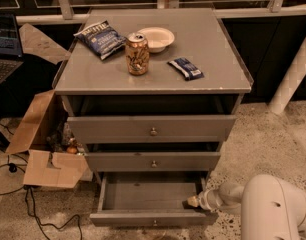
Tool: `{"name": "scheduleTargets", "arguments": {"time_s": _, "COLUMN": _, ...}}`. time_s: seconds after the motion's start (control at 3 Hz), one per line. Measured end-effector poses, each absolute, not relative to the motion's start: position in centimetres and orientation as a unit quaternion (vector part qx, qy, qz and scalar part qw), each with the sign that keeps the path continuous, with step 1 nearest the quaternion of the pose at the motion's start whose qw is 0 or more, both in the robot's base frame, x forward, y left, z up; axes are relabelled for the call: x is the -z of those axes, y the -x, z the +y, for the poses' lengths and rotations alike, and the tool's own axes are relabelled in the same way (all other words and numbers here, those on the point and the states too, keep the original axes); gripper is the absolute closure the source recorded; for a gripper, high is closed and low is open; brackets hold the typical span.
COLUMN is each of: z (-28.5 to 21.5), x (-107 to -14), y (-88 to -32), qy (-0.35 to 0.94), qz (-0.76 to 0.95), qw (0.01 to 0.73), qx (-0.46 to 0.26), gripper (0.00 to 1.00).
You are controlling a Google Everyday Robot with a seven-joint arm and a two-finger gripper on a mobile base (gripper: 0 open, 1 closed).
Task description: Open bottom drawer
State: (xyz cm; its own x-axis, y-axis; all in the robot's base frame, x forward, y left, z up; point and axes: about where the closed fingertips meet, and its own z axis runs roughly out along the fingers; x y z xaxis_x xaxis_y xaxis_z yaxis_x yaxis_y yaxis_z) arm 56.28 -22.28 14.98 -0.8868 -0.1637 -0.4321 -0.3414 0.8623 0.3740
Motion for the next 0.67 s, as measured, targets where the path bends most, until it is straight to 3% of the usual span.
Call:
{"name": "scheduleTargets", "arguments": {"time_s": 0.33, "z": -22.4, "x": -19.1, "y": -58.6, "qy": 0.136, "qz": 0.933, "qw": 0.231, "qx": -0.242, "gripper": 0.12}}
{"name": "scheduleTargets", "arguments": {"time_s": 0.67, "z": -20.5, "x": -22.6, "y": -61.7, "qy": 0.150, "qz": 0.916, "qw": 0.267, "qx": -0.261, "gripper": 0.00}}
